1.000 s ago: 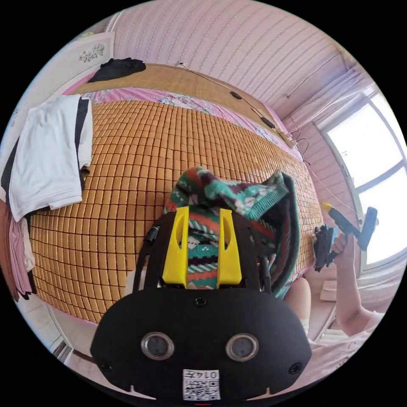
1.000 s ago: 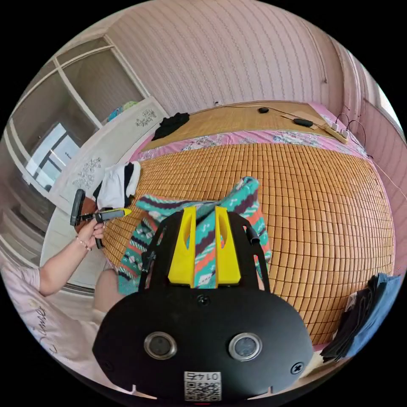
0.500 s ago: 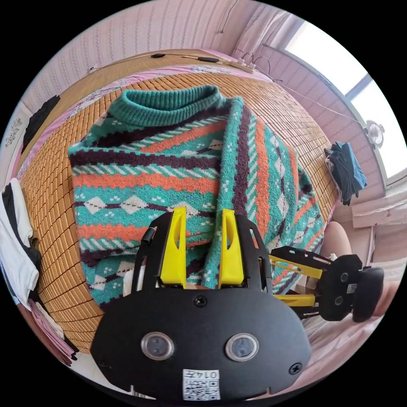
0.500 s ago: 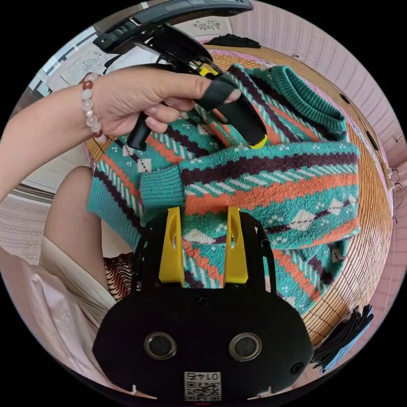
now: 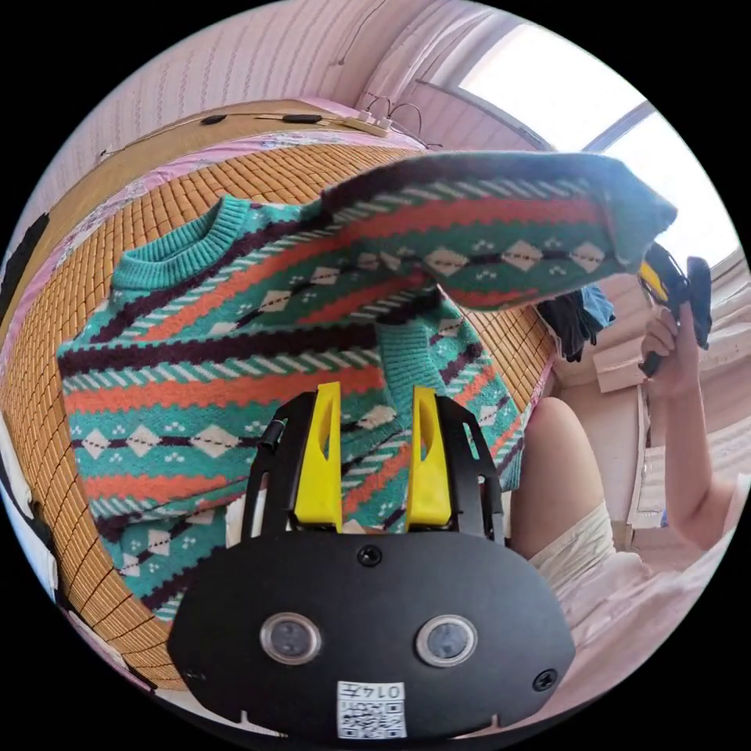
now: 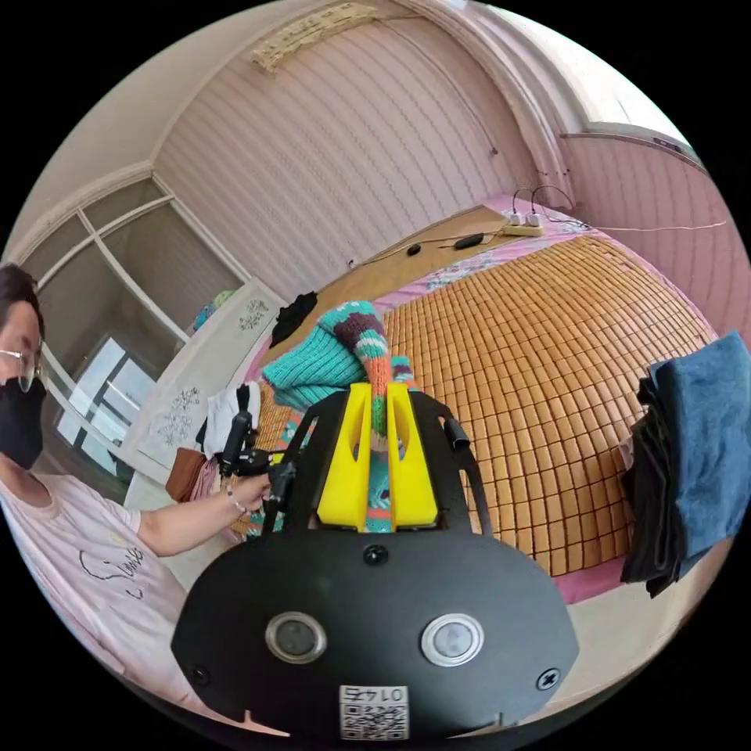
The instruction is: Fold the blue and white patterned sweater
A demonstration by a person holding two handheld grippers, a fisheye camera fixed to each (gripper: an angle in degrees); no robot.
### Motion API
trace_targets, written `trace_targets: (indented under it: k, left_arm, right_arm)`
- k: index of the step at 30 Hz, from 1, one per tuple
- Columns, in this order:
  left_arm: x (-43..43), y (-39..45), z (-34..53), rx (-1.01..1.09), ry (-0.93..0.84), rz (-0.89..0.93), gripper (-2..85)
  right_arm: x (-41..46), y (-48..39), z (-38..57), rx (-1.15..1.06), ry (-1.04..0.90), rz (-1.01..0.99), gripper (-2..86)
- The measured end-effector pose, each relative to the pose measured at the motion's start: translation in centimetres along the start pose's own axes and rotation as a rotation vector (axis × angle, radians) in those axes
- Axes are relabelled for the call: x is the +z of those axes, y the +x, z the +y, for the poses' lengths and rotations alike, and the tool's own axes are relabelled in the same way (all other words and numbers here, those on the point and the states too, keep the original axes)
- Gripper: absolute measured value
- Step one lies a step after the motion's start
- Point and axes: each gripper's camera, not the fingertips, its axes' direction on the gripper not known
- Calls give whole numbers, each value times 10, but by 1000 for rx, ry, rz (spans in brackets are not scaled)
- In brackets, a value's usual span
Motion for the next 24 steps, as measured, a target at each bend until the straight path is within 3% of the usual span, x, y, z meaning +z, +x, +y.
trace_targets:
  k: [2,7,12,16,20,24]
  left_arm:
    - [39,13,-7,7,-127,-74,128]
    - [25,17,8,42,-34,-135,48]
    - [-79,-63,81,-295,307,64,35]
    - [-187,-136,234,-688,570,-109,41]
    - [-233,-175,371,-1059,512,-463,46]
    - [-241,-166,413,-1095,525,-431,50]
  right_arm:
    - [-28,36,-17,79,75,20,27]
    - [-31,86,-44,129,38,248,34]
    - [-27,125,-40,224,32,400,41]
    - [6,102,-4,147,-69,413,53]
    - [85,51,51,29,-293,321,76]
    - [152,-2,97,-100,-488,298,105]
